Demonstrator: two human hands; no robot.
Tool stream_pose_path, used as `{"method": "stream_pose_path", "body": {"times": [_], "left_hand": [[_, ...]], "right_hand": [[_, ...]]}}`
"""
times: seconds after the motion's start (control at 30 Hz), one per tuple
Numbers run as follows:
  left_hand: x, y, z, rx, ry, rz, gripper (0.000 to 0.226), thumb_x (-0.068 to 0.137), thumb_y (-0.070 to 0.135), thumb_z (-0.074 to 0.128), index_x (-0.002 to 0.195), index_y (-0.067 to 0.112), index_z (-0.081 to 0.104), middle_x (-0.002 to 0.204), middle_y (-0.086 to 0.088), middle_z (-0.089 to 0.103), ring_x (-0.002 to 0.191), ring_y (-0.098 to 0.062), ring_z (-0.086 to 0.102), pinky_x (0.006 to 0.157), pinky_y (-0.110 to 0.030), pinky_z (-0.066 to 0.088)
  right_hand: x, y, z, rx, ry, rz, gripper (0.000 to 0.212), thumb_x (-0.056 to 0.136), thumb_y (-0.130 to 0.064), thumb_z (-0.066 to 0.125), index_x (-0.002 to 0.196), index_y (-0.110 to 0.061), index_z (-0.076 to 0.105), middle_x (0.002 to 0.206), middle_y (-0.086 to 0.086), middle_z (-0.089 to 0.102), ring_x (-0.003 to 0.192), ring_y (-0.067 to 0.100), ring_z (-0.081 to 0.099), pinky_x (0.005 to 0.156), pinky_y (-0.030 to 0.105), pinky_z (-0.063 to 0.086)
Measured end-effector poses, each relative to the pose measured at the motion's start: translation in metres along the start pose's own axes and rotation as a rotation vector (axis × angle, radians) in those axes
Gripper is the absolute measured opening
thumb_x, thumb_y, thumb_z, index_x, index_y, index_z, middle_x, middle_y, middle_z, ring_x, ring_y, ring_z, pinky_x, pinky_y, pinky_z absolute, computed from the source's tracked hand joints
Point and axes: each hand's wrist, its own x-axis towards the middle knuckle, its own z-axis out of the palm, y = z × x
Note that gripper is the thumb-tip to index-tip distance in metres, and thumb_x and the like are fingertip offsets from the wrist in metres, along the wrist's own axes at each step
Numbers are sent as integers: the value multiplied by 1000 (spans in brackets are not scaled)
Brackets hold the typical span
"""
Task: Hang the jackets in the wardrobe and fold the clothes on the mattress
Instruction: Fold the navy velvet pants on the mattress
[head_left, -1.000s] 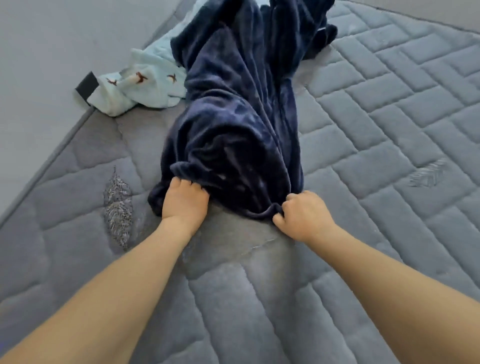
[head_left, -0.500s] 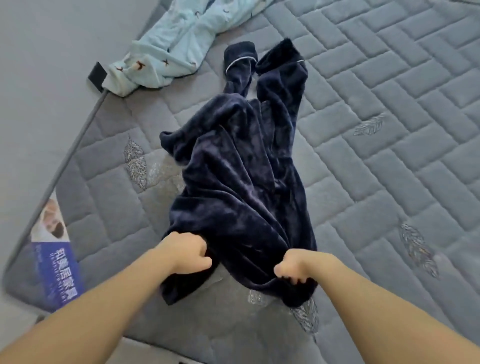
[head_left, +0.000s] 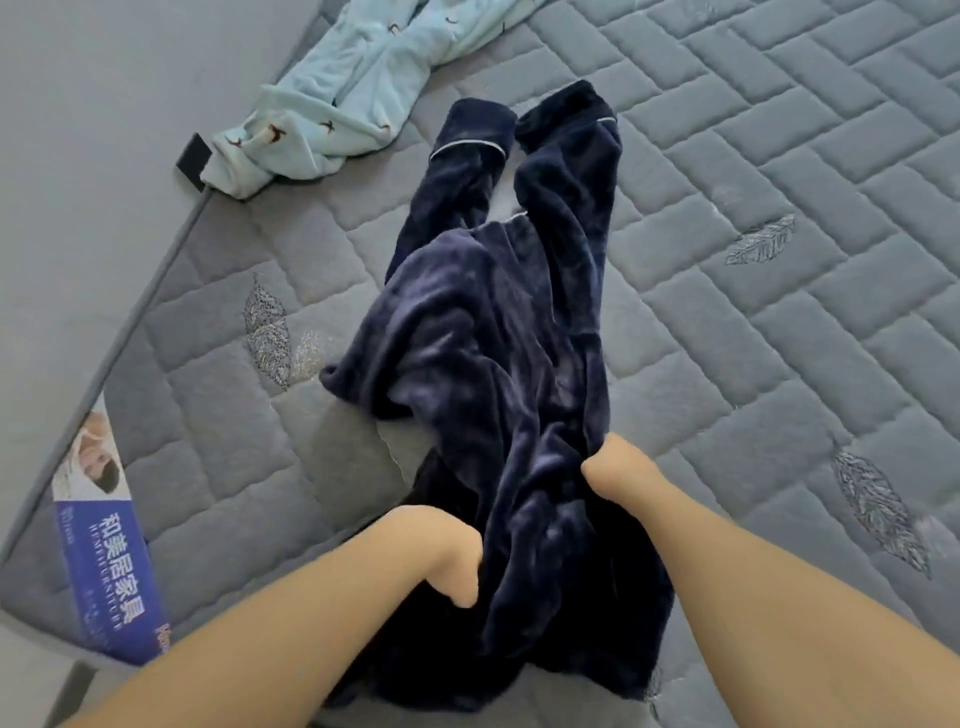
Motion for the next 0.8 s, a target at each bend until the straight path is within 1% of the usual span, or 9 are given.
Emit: {"method": "stream_pose_path", "body": {"times": [0.07,0.2,0.23,0.3,0.4,0.5,0.57,0.67,0.8], "left_hand": [[-9,-16,-17,-166,123,-87,17,83,35,54,77,20,59,84,-2,67,73,-24,61,68,-33,50],[-18,-64,-71,-269,1169,-328,23,80,38,61,91,20,51,108,-9,56,102,-32,50,80,-41,43],[-16,-74,-82,-330,1260,-389,41,76,44,66,103,17,50,118,-12,51,111,-35,46,87,-45,43],[-8,-78,-98,-475,1032,-487,77,71,61,68,130,18,42,140,-11,37,132,-35,32,104,-54,33],[17,-53,-102,-166,762,-388,40,86,55,52,113,26,54,134,-5,50,129,-29,41,113,-55,22],[22,-5,-87,-122,860,-23,17,91,39,49,86,25,40,101,-4,62,94,-31,58,83,-42,43],[15,18,-68,-150,828,135,20,91,42,49,85,31,33,81,3,59,75,-28,56,63,-38,40],[0,25,-42,-74,716,202,21,93,50,46,89,38,29,69,6,56,66,-21,55,61,-37,44],[-9,-2,-49,-260,628,110,43,81,65,56,104,38,30,75,11,57,71,-13,57,64,-33,41]], "right_hand": [[-11,22,-2,-258,-137,0,12,86,-10,43,83,-14,54,88,5,58,74,23,54,72,31,46],[-38,106,-35,-566,-217,188,16,81,-12,39,82,-17,55,108,4,59,95,26,55,91,38,48],[-42,124,-47,-580,-230,255,25,80,-13,39,94,-18,59,117,5,60,101,27,56,95,39,47],[-47,150,-64,-548,-223,383,44,75,-15,41,115,-17,59,123,9,57,113,28,56,99,42,46],[-42,156,-76,-412,-29,398,59,82,-18,44,140,-13,33,143,14,35,129,37,41,103,53,41],[-24,119,-91,-345,202,75,73,89,-26,51,150,-19,12,156,10,9,138,36,27,107,54,33],[-10,79,-96,-216,271,-185,69,90,-27,50,151,-18,18,157,9,17,136,35,33,107,49,35],[0,18,-105,118,274,-303,57,92,-27,47,147,-17,32,149,10,38,130,34,43,106,50,38],[0,-39,-95,130,262,-456,69,92,-41,48,154,-27,20,156,3,30,139,30,33,109,54,33]]}}
